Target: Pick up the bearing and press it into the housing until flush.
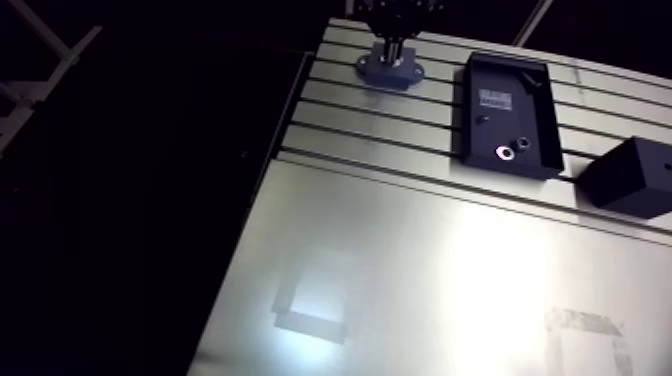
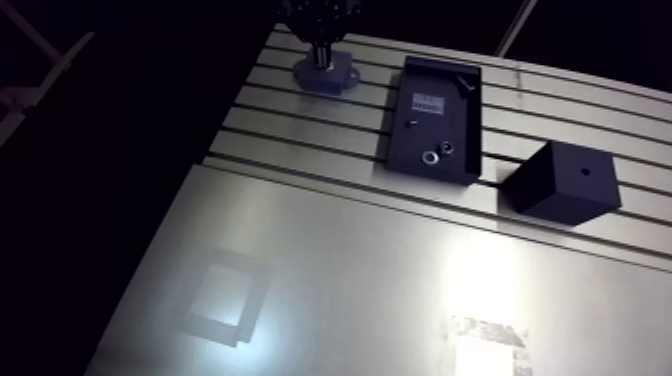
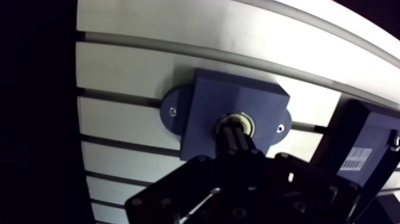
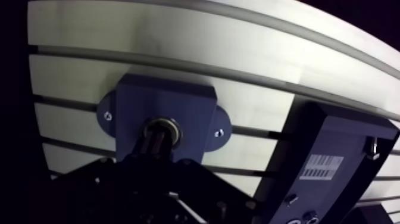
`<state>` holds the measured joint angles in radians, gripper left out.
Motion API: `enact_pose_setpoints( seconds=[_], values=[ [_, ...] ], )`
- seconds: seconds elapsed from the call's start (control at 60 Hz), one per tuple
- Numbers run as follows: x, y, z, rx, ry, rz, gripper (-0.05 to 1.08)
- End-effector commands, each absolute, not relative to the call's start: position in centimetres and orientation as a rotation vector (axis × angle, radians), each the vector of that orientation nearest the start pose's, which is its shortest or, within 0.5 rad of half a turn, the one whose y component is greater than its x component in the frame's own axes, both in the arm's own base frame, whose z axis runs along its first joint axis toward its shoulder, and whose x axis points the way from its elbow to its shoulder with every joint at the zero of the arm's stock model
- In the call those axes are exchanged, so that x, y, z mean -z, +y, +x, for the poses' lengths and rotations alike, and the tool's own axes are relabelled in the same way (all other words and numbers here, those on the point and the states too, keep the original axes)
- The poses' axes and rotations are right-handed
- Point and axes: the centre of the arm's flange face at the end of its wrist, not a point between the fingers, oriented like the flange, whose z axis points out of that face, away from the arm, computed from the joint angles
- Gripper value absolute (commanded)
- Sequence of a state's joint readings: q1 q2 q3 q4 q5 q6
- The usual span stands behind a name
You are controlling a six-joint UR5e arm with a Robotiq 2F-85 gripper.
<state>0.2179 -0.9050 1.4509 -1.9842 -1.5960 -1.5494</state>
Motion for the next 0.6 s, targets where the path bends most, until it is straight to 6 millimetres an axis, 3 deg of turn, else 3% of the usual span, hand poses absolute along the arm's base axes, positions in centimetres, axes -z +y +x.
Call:
enact_pose_setpoints(
  seconds=[0.017,0.25,0.6],
  values=[
    [-17.8,-27.5,-63.9,-0.062,2.993,-0.301,1.04],
    [-18.0,-27.5,-63.9,-0.062,2.995,-0.301,1.04],
    [-20.9,-27.5,-64.3,-0.057,3.039,-0.307,1.03]
  ],
)
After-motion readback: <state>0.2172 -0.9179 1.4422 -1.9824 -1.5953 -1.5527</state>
